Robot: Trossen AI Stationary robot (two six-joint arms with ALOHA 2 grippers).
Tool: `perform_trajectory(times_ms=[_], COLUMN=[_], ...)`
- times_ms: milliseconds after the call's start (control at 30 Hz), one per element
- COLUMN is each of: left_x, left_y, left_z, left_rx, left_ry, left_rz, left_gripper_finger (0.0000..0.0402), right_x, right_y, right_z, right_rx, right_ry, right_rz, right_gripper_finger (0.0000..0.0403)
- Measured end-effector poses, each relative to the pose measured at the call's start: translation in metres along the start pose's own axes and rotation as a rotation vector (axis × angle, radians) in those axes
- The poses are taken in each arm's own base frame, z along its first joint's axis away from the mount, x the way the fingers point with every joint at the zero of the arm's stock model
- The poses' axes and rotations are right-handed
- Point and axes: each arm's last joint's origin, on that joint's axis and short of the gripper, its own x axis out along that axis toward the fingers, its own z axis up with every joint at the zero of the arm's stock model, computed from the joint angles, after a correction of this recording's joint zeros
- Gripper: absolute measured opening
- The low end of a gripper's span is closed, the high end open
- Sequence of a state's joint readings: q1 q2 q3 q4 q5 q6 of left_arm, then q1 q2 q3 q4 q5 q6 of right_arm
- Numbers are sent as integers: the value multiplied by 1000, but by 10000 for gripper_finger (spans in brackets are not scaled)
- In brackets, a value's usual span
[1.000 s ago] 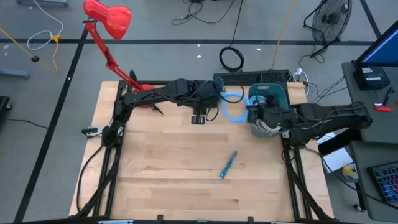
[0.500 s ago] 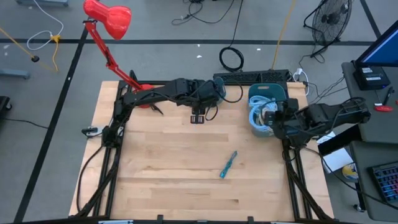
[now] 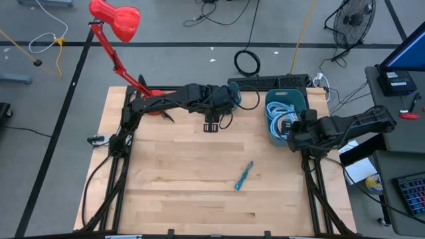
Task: Pick & Place USB Port
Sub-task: Put the blue HDMI cable into the right blue bin
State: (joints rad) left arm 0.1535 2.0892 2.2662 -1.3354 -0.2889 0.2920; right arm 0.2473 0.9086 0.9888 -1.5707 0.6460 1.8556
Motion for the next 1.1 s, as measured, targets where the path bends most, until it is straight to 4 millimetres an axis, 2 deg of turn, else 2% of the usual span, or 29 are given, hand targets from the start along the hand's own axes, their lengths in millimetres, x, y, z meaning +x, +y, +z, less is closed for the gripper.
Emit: perform_trajectory(times_ms=[467, 700, 1100], left_x=[-4, -5, -5], left_y=[-13, -17, -19], left_z=[4, 5, 6], left_rx=[22, 29, 23], left_ry=[-13, -19, -24], left_rz=[-11, -17, -37], left_gripper_finger=[172, 172, 172], right_x=[42, 44, 60], right_y=[-22, -20, -4], right_z=[-27, -24, -28], right_rx=[-66, -67, -221], right_ry=[123, 148, 221], right_rz=[-226, -265, -436], right_gripper_finger=[21, 21, 31])
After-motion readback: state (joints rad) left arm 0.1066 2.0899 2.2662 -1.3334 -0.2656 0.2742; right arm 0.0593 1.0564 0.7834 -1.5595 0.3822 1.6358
